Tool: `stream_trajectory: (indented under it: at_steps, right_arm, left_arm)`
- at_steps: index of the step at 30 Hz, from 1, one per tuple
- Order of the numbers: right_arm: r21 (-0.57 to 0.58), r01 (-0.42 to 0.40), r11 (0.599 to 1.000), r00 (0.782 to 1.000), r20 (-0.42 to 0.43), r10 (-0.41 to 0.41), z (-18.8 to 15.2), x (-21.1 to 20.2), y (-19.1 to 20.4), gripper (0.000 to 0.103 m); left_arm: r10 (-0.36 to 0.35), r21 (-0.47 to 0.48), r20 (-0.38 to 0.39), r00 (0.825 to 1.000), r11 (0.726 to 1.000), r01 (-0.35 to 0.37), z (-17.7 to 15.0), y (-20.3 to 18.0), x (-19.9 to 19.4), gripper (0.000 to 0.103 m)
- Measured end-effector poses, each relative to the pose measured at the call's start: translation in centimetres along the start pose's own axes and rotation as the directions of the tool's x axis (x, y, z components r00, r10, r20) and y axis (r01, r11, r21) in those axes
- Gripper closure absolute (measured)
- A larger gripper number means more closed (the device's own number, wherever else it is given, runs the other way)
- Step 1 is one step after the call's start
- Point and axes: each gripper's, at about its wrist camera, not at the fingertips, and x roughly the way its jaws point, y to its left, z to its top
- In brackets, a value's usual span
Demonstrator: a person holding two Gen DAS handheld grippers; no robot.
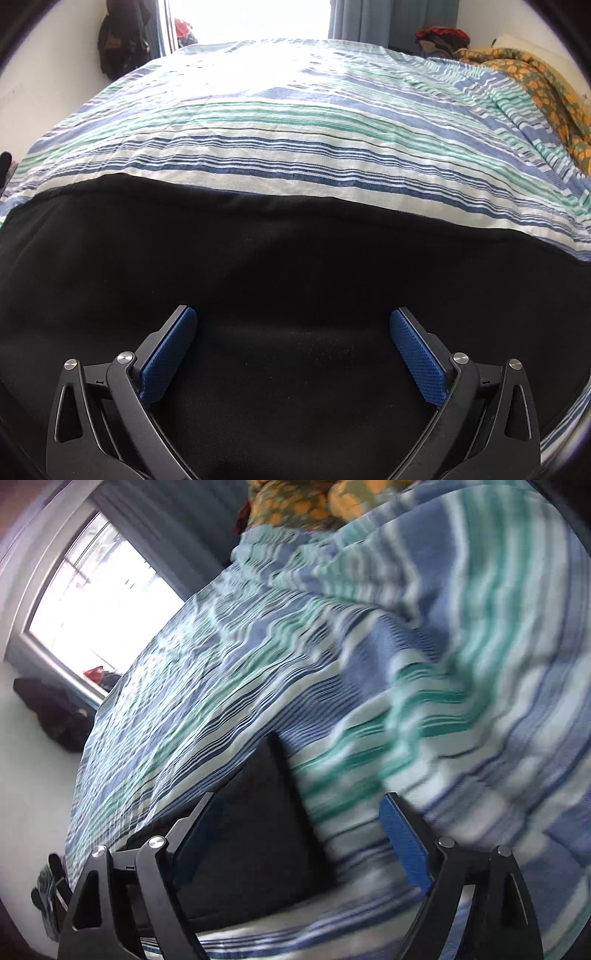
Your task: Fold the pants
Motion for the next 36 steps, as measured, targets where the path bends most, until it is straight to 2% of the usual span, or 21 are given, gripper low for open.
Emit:
stream_trajectory:
  at_steps: [2,3,5,6,8,11,14,15,16,17,18,20,23,27,29,31,32,33,34,35,36]
  right_arm:
    - [0.039,-0.148,0.988,0.988,-0.032,0.150,-1.6,-1.4,0.7,0.015]
    - [0.057,-0.226,0.972,0.971,-0.071,0.230,-2.9,-1.6,1.8,0.012]
    - [0.071,-0.283,0.957,0.941,-0.173,0.291,-5.7,-0.2,4.1,0.011]
    - [0.044,-0.222,0.974,0.947,-0.226,0.226,-6.7,0.9,5.0,0.011]
    - [-0.012,-0.109,0.994,0.966,-0.238,0.103,-7.6,2.5,5.8,0.011]
    - [0.041,-0.030,0.999,0.989,-0.145,0.036,-6.2,4.2,5.1,0.011]
    - [0.100,0.003,0.995,0.997,-0.076,0.005,-4.1,5.8,4.5,0.014]
    - [0.089,0.008,0.996,0.999,-0.048,-0.004,-3.4,5.9,4.6,0.021]
    - [0.057,0.003,0.998,1.000,-0.021,-0.002,-2.9,5.8,5.2,0.043]
    - [0.009,-0.011,1.000,1.000,0.010,0.011,-2.7,5.6,6.0,0.083]
    - [-0.042,-0.010,0.999,0.999,0.033,0.012,-2.8,4.9,7.3,0.096]
    - [-0.167,-0.057,0.984,0.996,0.061,0.068,-4.4,2.0,9.6,0.097]
    - [-0.399,-0.177,0.900,0.980,0.017,0.200,-7.8,-1.5,13.9,0.097]
    - [-0.648,-0.315,0.693,0.941,-0.121,0.315,-16.0,-6.7,17.1,0.097]
    - [-0.692,-0.324,0.644,0.941,-0.166,0.295,-19.4,-8.7,16.2,0.097]
    - [-0.675,-0.257,0.691,0.966,-0.156,0.207,-21.0,-9.1,13.7,0.093]
    - [-0.656,-0.164,0.737,0.986,-0.110,0.122,-21.2,-9.0,12.3,0.073]
    - [-0.619,-0.018,0.785,0.999,-0.051,-0.017,-21.1,-8.6,10.5,0.038]
    - [-0.562,0.133,0.816,0.986,-0.009,-0.166,-20.8,-8.1,8.4,0.022]
    - [-0.481,0.236,0.844,0.966,0.019,-0.259,-20.5,-8.0,6.5,0.013]
    - [-0.389,0.268,0.881,0.960,0.032,-0.277,-19.7,-8.2,4.6,0.014]
  left_arm:
    - [0.001,0.001,0.000,1.000,1.000,-0.001,0.0,0.0,0.0,0.001]
    - [0.001,0.000,0.000,1.000,1.000,-0.001,0.0,0.0,0.0,0.001]
    - [0.003,0.002,-0.001,1.000,1.000,-0.003,0.0,0.0,0.0,0.001]
    - [0.005,0.004,-0.001,1.000,1.000,-0.005,0.0,0.0,0.0,0.001]
    - [0.009,0.007,-0.002,1.000,1.000,-0.009,0.0,0.0,-0.1,0.000]
    - [0.012,0.010,-0.003,1.000,1.000,-0.012,0.0,0.0,-0.1,0.000]
    - [0.015,0.012,-0.003,1.000,1.000,-0.015,0.0,0.0,-0.1,0.000]
    - [0.016,0.013,-0.004,1.000,1.000,-0.016,0.0,0.0,-0.1,0.000]
    - [0.018,0.014,-0.004,1.000,1.000,-0.018,0.0,0.0,-0.1,0.000]
    - [0.019,0.015,-0.006,1.000,1.000,-0.019,0.0,-0.1,-0.1,0.000]
    - [0.020,0.016,-0.006,1.000,1.000,-0.020,0.0,-0.1,-0.1,0.000]
    - [0.024,0.019,-0.007,1.000,1.000,-0.024,0.0,-0.1,0.0,0.000]
    - [0.033,0.025,-0.009,0.999,0.999,-0.032,0.0,-0.2,0.0,0.000]
    - [0.047,0.035,-0.016,0.999,0.998,-0.046,0.1,-0.4,0.0,0.000]
    - [0.056,0.040,-0.028,0.998,0.998,-0.055,0.3,-0.5,0.1,0.000]
    - [0.068,0.042,-0.048,0.997,0.997,-0.066,0.6,-0.7,0.1,0.000]
    - [0.078,0.044,-0.059,0.995,0.996,-0.075,0.8,-0.8,0.1,0.000]
    - [0.088,0.048,-0.071,0.994,0.995,-0.085,0.9,-0.9,0.0,0.000]
    - [0.103,0.053,-0.089,0.991,0.994,-0.099,1.2,-1.0,-0.2,0.000]
    - [0.110,0.056,-0.106,0.988,0.993,-0.105,1.3,-1.1,-0.4,0.000]
    - [0.115,0.057,-0.125,0.985,0.992,-0.108,1.4,-1.2,-0.6,0.001]
